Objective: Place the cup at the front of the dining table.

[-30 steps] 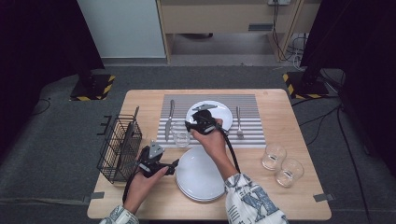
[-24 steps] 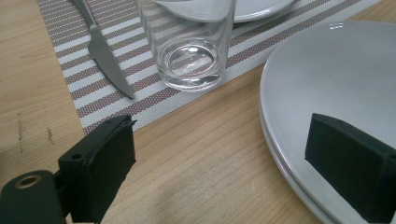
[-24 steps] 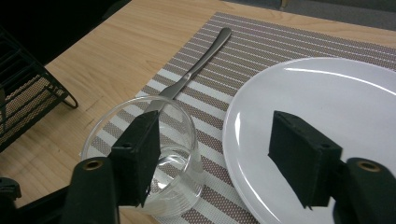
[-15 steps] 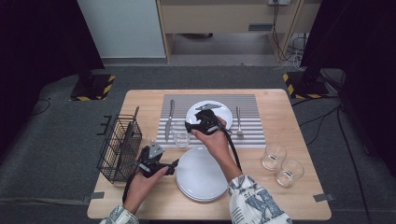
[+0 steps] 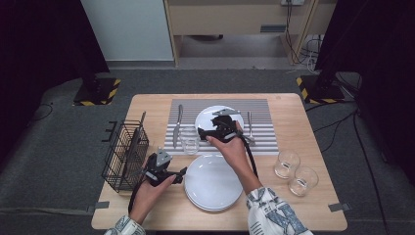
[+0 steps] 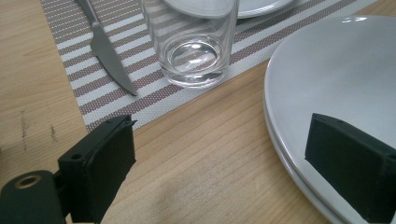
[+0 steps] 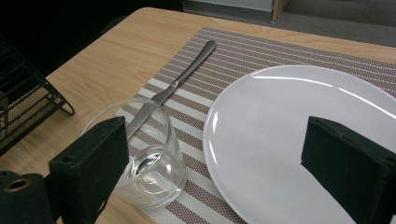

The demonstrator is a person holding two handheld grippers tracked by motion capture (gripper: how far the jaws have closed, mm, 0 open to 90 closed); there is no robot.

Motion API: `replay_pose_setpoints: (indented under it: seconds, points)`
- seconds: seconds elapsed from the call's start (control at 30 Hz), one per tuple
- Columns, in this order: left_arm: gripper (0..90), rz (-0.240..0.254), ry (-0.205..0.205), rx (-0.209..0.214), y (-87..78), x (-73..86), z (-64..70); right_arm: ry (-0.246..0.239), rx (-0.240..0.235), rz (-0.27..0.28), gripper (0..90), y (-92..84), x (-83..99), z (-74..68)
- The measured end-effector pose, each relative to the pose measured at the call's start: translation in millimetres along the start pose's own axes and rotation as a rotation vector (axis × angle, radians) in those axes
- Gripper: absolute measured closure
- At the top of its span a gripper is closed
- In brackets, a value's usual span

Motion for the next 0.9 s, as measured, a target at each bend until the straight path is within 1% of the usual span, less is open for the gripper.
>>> replay_pose_setpoints:
  seconds: [0.17, 0.27, 0.37, 0.5, 0.87, 0.9]
  points:
    - [7.5, -0.004, 0.003, -0.002, 0.0, 0.3, -0.1, 0.008, 0.016, 0.011, 6.5, -7.0, -0.1, 7.5]
    - [7.5, -0.005, 0.003, -0.003, 0.2, 0.7, -0.3, 0.011, 0.015, 0.022, 6.2, -11.5, -1.5, 10.7]
    - [7.4, -0.005, 0.004, -0.003, 0.0, 0.7, -0.5, 0.003, 0.021, 0.034, 6.1, -16.2, -2.3, 13.1]
    - [7.5, -0.005, 0.004, -0.005, -0.3, 0.8, -0.9, 0.009, 0.022, 0.041, 6.0, -22.2, -3.4, 15.9]
    - [7.5, -0.007, 0.003, -0.006, -0.6, 1.3, -1.5, 0.036, 0.05, 0.051, 6.1, -33.5, -3.3, 28.5]
    - [7.4, -0.007, 0.003, -0.007, -0.6, 1.5, -1.6, 0.033, 0.053, 0.053, 6.2, -34.7, -3.2, 29.9]
Point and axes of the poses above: each handheld gripper's, and its own axes: y roughly forward along the jaws, x roughly out of its underside, z roughly to its right, the point moved 10 cm from there along y, roughly forward along the jaws, and after that the axes turned 10 degrees about y, right-handed, at the moved point
